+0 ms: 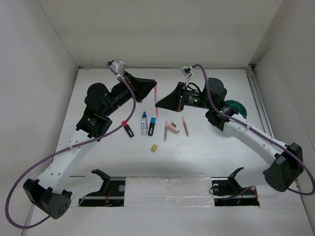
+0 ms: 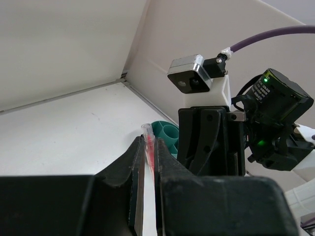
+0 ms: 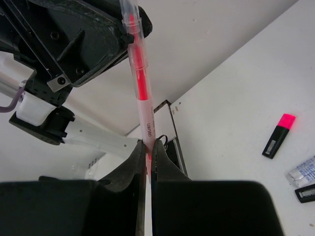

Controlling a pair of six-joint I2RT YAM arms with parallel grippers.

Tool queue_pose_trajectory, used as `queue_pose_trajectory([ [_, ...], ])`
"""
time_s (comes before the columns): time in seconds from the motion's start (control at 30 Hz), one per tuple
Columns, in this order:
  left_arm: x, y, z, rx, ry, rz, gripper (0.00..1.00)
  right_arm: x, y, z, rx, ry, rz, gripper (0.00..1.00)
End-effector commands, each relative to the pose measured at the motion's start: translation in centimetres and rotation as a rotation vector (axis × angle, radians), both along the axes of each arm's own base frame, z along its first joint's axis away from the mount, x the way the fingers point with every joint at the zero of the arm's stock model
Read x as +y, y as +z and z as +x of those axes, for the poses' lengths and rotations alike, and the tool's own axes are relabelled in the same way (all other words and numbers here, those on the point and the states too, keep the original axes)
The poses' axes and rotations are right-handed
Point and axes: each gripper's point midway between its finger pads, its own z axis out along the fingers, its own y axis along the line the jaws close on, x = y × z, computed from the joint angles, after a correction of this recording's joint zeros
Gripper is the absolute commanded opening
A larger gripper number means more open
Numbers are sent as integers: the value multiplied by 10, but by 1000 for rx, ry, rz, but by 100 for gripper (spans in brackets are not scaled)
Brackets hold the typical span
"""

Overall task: Sort the stationery into containers
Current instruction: Close the pen cap on the pen, then place the pen in the storage box.

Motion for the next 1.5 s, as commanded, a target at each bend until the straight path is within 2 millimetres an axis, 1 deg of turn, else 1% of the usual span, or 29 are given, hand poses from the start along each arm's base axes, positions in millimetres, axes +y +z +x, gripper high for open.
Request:
queue_pose_trajectory([
  [0.0, -19, -60, -36, 200, -200, 126, 0, -34, 123, 15, -313, -195, 267, 0],
  [0.03, -16, -56, -35, 199, -177, 115, 0, -34, 123, 15, -313, -195, 267, 0],
  [0.1, -11, -50, -32, 188, -139, 106, 1, -25, 108, 12, -294, -182, 247, 0],
  [0.13, -6, -42, -32, 176, -108, 88, 7, -23, 108, 10, -292, -182, 250, 0],
  [0.2, 1, -34, -31, 165, -64, 66, 25, -15, 94, 5, -274, -167, 232, 0],
  [0.23, 6, -30, -30, 153, -34, 56, 56, -9, 86, 7, -272, -160, 210, 0],
  [0.27, 18, -22, -26, 154, 48, 17, 99, -8, 80, 12, -260, -193, 197, 0],
  [0.37, 45, 2, -27, 104, 179, -53, 100, 8, 49, 24, -229, -224, 124, 0],
  [0.4, 52, 0, -28, 112, 208, -64, 100, 14, 39, 24, -212, -222, 109, 0],
  [0.43, 63, 7, -32, 91, 252, -90, 100, 16, 25, 34, -194, -251, 83, 0],
  [0.47, 63, 10, -32, 82, 252, -97, 100, 16, 25, 35, -194, -251, 82, 0],
  [0.53, 83, 9, -30, 89, 350, -130, 100, 15, 4, 47, -166, -308, 47, 0],
  [0.6, 101, -2, -20, 119, 470, -127, 100, 4, -6, 63, -181, -397, 4, 0],
  [0.7, 120, -23, -5, 221, 616, -53, 100, -26, -17, 79, -216, -547, -80, 0],
  [0.73, 125, -25, 6, 251, 684, -21, 100, -44, -20, 92, -215, -647, -107, 0],
  [0.77, 128, -42, 8, 305, 714, 48, 100, -61, -33, 101, -207, -709, -147, 0],
  [0.83, 128, -64, 18, 357, 747, 154, 100, -91, -36, 109, -234, -793, -181, 0],
  [0.87, 128, -79, 18, 393, 750, 203, 100, -115, -42, 120, -233, -859, -203, 0],
  [0.9, 130, -85, 19, 401, 761, 235, 100, -129, -57, 124, -226, -896, -241, 0],
  [0.97, 130, -110, 19, 435, 762, 299, 100, -156, -65, 129, -235, -980, -283, 0],
  [1.0, 131, -118, 18, 449, 763, 319, 100, -176, -78, 134, -208, -1035, -319, 0],
  [1.07, 136, -130, 12, 457, 772, 333, 100, -206, -84, 135, -188, -1145, -341, 0],
  [1.13, 139, -136, 9, 451, 771, 339, 100, -233, -93, 134, -163, -1226, -355, 0],
  [1.17, 140, -138, 7, 453, 771, 342, 100, -243, -88, 131, -169, -1260, -343, 0],
  [1.2, 140, -138, 6, 451, 772, 325, 100, -262, -89, 132, -161, -1332, -349, 0],
  [1.27, 138, -136, 7, 447, 763, 316, 100, -283, -96, 128, -146, -1409, -386, 0],
  [1.33, 135, -140, 8, 456, 751, 326, 100, -316, -103, 126, -109, -1528, -430, 0],
  [1.43, 129, -147, 10, 475, 727, 345, 100, -342, -105, 125, -92, -1599, -460, 0],
  [1.47, 129, -147, 10, 475, 727, 345, 100, -357, -106, 125, -91, -1632, -475, 0],
])
